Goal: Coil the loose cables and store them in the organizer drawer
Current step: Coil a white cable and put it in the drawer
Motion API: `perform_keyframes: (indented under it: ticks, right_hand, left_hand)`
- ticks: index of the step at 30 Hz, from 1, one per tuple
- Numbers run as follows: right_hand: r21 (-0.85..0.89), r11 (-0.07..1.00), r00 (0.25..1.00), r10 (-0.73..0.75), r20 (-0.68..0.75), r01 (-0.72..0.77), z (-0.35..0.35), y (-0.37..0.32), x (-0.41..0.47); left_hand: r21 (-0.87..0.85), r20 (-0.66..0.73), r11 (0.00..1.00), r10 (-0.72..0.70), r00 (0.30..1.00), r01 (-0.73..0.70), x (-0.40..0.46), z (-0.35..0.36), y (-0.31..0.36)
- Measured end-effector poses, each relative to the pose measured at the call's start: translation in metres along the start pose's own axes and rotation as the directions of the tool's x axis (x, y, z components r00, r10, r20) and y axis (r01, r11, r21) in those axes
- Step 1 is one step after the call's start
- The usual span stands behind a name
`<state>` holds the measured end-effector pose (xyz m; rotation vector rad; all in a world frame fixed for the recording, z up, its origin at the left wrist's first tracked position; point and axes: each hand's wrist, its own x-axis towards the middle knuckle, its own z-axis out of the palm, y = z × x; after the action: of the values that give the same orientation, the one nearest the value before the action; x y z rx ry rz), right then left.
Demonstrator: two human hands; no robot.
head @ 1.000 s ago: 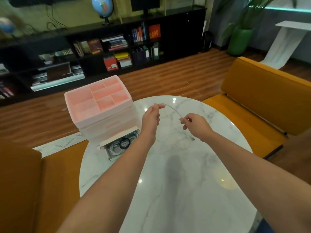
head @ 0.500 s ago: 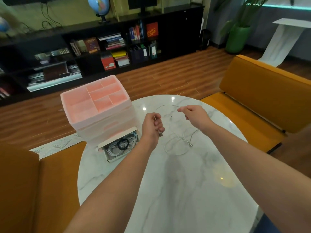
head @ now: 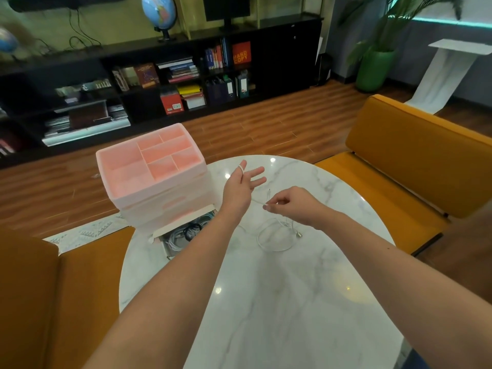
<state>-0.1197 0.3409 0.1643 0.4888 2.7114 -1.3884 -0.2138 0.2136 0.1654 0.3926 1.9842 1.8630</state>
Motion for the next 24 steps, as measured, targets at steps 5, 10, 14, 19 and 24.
perform_keyframes:
  ticks: [5, 10, 14, 19, 24]
  right_hand:
    - [0.043, 0.999, 0.998, -0.032, 0.054, 0.029, -0.005, -0.008, 0.001]
    - [0.063, 0.997, 0.999, -0.052, -0.013, 0.053, -0.019, -0.013, 0.009]
    - [0.189, 0.981, 0.999, -0.029, -0.033, 0.034, -0.022, -0.011, 0.022]
    - [0.221, 0.973, 0.994, -0.039, -0.097, 0.06, -0.023, -0.01, 0.026]
    - [0.191, 0.982, 0.995, 0.008, -0.103, 0.012, -0.016, 0.011, 0.019]
  left_hand:
    - [0.329, 0.106, 0.942, 0.03, 0.994, -0.063, -0.008, -0.007, -0.007]
    - [0.503, 0.169, 0.861, -0.013, 0.985, -0.075, -0.016, -0.014, -0.01]
    - [0.39, 0.178, 0.92, -0.024, 0.984, -0.048, -0.014, -0.015, -0.001]
    - [0.093, 0.198, 0.99, -0.126, 0.972, 0.109, -0.013, -0.015, 0.008]
    - [-0.303, 0.067, 0.944, -0.119, 0.991, 0.133, -0.006, -0.019, 0.009]
